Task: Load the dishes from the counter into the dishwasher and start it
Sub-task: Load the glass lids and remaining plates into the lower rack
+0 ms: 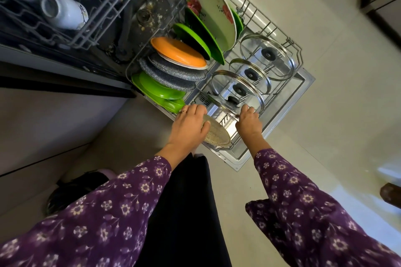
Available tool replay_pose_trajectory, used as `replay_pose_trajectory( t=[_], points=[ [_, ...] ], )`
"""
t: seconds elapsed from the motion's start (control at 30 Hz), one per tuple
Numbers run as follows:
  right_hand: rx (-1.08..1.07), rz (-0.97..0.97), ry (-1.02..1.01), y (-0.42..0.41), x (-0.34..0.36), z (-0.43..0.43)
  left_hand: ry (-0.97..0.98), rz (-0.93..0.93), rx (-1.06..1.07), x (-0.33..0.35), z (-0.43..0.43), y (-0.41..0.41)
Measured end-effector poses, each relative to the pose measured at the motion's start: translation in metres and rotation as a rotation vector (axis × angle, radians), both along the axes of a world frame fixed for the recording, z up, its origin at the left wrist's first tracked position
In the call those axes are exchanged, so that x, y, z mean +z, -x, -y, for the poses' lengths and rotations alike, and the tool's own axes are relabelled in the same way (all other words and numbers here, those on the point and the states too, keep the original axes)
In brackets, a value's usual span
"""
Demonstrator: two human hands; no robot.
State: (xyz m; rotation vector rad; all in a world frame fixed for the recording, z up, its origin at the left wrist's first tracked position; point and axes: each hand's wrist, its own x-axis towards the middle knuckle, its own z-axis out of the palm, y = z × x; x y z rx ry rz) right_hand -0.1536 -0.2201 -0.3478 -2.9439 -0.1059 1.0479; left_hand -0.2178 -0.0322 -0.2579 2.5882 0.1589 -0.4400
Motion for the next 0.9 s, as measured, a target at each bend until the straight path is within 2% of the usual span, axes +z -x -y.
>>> replay_pose_trajectory(
  t=[0.2,0.37,0.6,0.9],
  points=[
    [0.026,0.106,-0.026,0.012,0.031,0.001,-0.021,0.059,-0.026,0.027,0.004,0.001],
    [0.077,0.094,-0.043,0.027,0.063,0.007,-0.049,0.130,-0.033,0.057,0.007,0.008],
    [0.165,-0.016,-0.045,0.057,0.128,0.008,-0.038,0.185,-0.033,0.113,0.010,0.027],
    [0.170,-0.011,-0.102,0.096,0.214,0.009,-0.065,0.279,-0.055,0.194,0.016,0.067]
  ],
)
